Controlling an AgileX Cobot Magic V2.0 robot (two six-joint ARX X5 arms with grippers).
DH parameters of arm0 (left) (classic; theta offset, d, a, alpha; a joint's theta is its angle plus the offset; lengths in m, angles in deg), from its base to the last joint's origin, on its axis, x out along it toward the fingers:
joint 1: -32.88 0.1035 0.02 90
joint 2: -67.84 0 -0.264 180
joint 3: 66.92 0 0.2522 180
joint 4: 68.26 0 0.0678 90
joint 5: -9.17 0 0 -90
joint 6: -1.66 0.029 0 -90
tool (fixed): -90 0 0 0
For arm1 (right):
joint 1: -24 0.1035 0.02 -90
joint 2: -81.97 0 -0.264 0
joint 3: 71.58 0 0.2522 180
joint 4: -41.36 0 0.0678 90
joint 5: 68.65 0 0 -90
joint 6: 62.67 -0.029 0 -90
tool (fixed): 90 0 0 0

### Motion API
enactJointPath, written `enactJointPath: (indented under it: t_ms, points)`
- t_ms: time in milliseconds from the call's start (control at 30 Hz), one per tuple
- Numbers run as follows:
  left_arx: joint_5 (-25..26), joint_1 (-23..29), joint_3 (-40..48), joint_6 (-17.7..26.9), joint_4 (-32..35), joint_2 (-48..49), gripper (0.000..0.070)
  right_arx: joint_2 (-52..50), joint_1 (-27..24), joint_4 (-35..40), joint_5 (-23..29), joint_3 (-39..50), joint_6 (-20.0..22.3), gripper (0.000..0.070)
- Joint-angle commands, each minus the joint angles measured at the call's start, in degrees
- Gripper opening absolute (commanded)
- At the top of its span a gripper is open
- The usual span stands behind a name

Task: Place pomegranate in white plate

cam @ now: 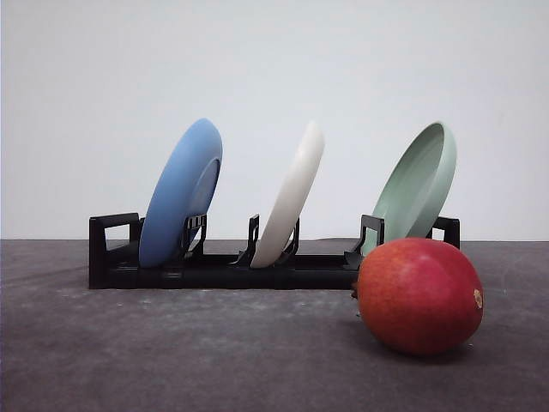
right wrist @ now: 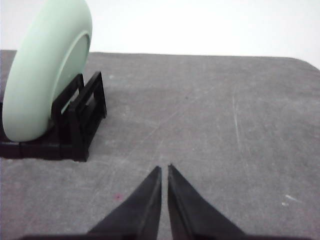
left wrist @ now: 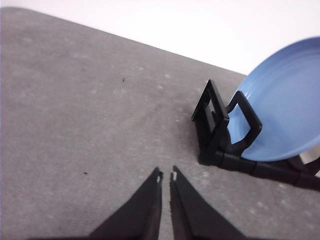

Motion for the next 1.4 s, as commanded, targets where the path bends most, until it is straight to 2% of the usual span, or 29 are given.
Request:
enactJointPath:
  t_ms: [0,133,300,433,567,667,900,1033,1167,1267,1367]
  points:
    - [-0.1,0.0,0.6,-3.7,0.8,0.1,0.0006,0.0,-0.1,0.6,0.0,0.1,-1.6,0.0017]
    - [-0.1,0.0,0.5,-3.8,4.0,0.1,0.0006,0.0,-0.1,1.8,0.0,0.1,-7.0,0.0016]
    - [-0.1,0.0,-0.3,-3.5,9.9,0.1,0.0006,0.0,-0.1,8.4,-0.1,-0.2,-14.2,0.0016]
    - [-0.1,0.0,-1.6,-1.4,13.1,0.1,0.0006,0.0,-0.1,10.6,-0.2,-2.8,-14.5,0.0016]
    - [-1.4,0.0,-5.1,-0.3,11.7,0.0,0.0006,0.0,-0.1,8.5,-0.4,-7.0,-14.6,0.0015]
    - [-2.6,0.0,-9.6,-0.3,6.5,-0.4,0.0006,0.0,-0.1,3.3,-0.8,-11.3,-15.1,0.0008]
    - [-3.0,0.0,-24.5,0.1,-14.0,-5.6,0.0006,1.6,-0.1,-15.6,-2.2,-23.3,-16.3,0.0008]
    - [-2.9,0.0,-32.3,2.7,-23.4,-9.9,0.0006,4.7,-0.1,-24.9,-3.5,-29.4,-16.1,0.0008]
    - [-1.8,0.0,-38.3,5.2,-31.8,-14.9,0.0006,8.2,-0.1,-30.3,-7.8,-32.9,-15.5,0.0008]
    - [1.1,0.0,-41.7,6.1,-37.3,-18.5,0.0006,11.1,-0.1,-32.8,-12.8,-34.1,-15.1,0.0008]
    - [4.7,0.0,-43.8,8.1,-41.3,-22.0,0.0006,14.1,-0.1,-34.0,-17.2,-34.2,-12.4,0.0008]
